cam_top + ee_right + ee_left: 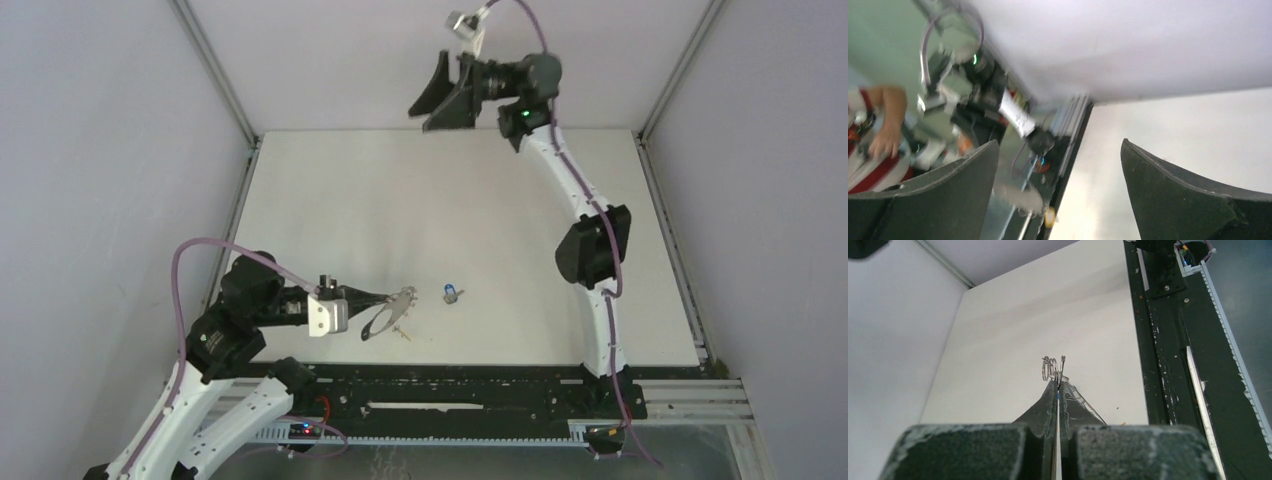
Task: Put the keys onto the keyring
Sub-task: Adjust the keyring.
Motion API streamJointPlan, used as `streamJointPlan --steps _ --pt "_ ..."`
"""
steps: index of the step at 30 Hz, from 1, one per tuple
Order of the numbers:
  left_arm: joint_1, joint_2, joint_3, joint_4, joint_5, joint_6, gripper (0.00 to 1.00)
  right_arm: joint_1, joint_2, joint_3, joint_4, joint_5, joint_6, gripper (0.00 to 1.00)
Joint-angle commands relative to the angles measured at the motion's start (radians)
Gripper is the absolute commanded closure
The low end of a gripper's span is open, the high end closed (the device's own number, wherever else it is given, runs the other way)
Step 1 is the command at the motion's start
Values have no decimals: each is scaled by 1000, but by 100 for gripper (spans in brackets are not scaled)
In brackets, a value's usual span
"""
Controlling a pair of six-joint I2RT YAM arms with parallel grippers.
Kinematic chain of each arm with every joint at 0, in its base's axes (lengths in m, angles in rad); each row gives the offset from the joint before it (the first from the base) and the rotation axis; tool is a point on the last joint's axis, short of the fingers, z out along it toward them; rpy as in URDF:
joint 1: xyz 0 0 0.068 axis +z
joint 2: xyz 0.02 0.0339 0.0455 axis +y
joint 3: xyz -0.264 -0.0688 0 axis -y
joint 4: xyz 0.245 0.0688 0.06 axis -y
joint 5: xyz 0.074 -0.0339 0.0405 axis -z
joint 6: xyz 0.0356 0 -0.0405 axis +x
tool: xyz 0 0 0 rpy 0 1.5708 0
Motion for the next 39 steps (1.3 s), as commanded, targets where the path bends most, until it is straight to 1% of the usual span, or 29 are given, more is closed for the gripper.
streamJointPlan --steps 1,2,4,5,6,7,8,9,10,11,12,13,14,15,16,17,18,19,20,21,23,24,26,28,29,31,35,37,39 --pt "-5 18 85 27 -17 -18 100 -92 -87 224 -884 387 -609 0" --pt "-4 25 93 28 -21 -28 100 -101 -107 246 -1010 503 -712 0" --pt "-5 28 103 34 -28 -41 100 -79 -177 255 -1300 817 -942 0" --pt "-5 25 101 43 -37 -53 100 -42 -225 227 -1374 998 -1073 0" --pt "-5 21 96 51 -47 -62 100 -2 -289 155 -1378 1148 -1199 0" --pt "-4 18 93 52 -56 -64 100 37 -355 38 -1334 1240 -1321 0" --pt "-4 16 87 50 -63 -69 100 62 -433 -85 -1245 1271 -1422 0" --pt "-4 14 81 50 -66 -77 100 71 -512 -245 -1101 1283 -1426 0" --pt "-4 11 76 51 -61 -87 100 63 -591 -402 -940 1276 -1322 0" --pt "-4 10 71 57 -54 -102 100 29 -676 -551 -778 1168 -1205 0" --pt "-4 7 65 67 -50 -120 100 -23 -744 -719 -561 1052 -1081 0" --pt "-4 6 61 82 -51 -138 100 -67 -816 -839 -390 1006 -900 0" --pt "-4 5 58 94 -59 -157 100 -87 -853 -903 -368 990 -839 2" --pt "-4 6 57 97 -68 -170 100 -74 -875 -890 -489 949 -908 10" --pt "-4 9 55 99 -76 -181 100 -33 -891 -831 -737 945 -1065 15" --pt "-4 10 54 102 -82 -194 100 56 -896 -755 -995 1029 -1276 12" --pt "-4 15 54 103 -85 -206 100 156 -898 -703 -1191 1142 -1432 9" --pt "-4 19 55 104 -83 -218 100 238 -906 -703 -1299 1212 -1522 5" --pt "-4 23 54 103 -79 -225 100 298 -919 -716 -1361 1255 -1561 2" --pt "-4 29 55 103 -76 -230 100 341 -932 -725 -1411 1259 -1566 1" --pt "-4 35 55 96 -73 -229 100 382 -945 -714 -1511 1239 -1541 3" --pt "-4 37 55 90 -72 -224 100 402 -947 -707 -1569 1225 -1531 5" --pt "-4 43 54 78 -73 -211 100 459 -948 -693 -1632 1207 -1532 11" --pt "-4 52 54 61 -76 -195 100 517 -959 -696 -1652 1194 -1548 20" --pt "-4 57 54 50 -76 -185 100 540 -970 -707 -1646 1200 -1553 23" --pt "-4 63 50 34 -76 -171 100 578 -987 -729 -1628 1193 -1560 33" --pt "-4 65 46 17 -65 -153 100 621 -981 -748 -1595 1099 -1569 48" --pt "-4 66 46 13 -66 -147 100 643 -967 -743 -1590 1092 -1584 52" --pt "-4 66 49 8 -69 -143 100 663 -957 -748 -1577 1089 -1598 53"
